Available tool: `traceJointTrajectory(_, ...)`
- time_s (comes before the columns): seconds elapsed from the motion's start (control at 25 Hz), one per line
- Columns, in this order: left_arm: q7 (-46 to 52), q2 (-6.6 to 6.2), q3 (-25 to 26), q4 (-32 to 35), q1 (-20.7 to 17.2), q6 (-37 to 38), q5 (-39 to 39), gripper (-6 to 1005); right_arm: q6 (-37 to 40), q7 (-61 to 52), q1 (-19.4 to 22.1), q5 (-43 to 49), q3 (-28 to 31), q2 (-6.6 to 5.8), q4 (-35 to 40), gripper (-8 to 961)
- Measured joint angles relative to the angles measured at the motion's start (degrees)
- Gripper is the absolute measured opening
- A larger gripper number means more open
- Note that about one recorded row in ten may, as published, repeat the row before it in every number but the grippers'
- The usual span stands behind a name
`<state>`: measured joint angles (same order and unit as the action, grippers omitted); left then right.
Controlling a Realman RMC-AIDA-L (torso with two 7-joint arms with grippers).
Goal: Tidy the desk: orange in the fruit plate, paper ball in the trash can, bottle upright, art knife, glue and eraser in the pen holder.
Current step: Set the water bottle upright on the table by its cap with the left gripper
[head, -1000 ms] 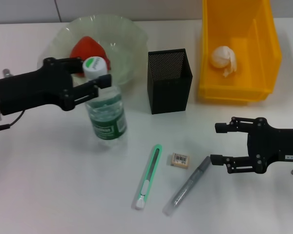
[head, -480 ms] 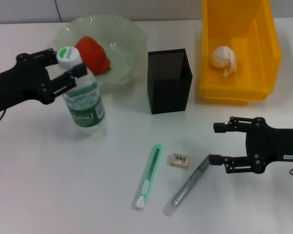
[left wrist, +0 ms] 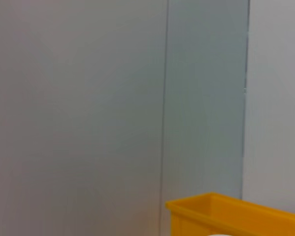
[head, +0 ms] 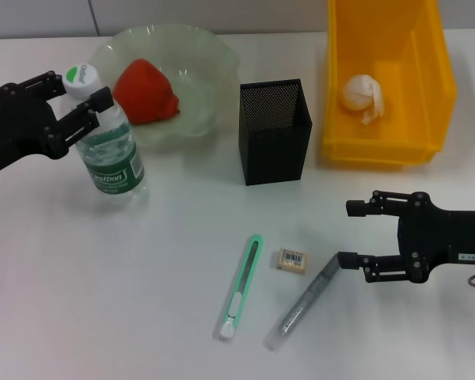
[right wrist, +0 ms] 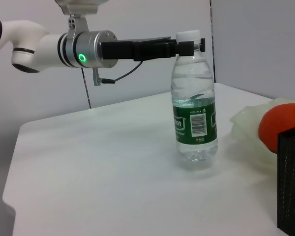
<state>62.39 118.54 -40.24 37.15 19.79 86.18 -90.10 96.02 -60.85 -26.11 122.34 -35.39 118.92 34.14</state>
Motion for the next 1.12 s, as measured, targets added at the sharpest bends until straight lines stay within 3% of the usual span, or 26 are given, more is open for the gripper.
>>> traceJointTrajectory(1.12, -6.07, -0.02, 0.7, -5.13, 0.78, -4.91, 2.27, 443, -0.67, 0.13, 0.16, -0.09, 0.06, 0.08, -0.04, 798)
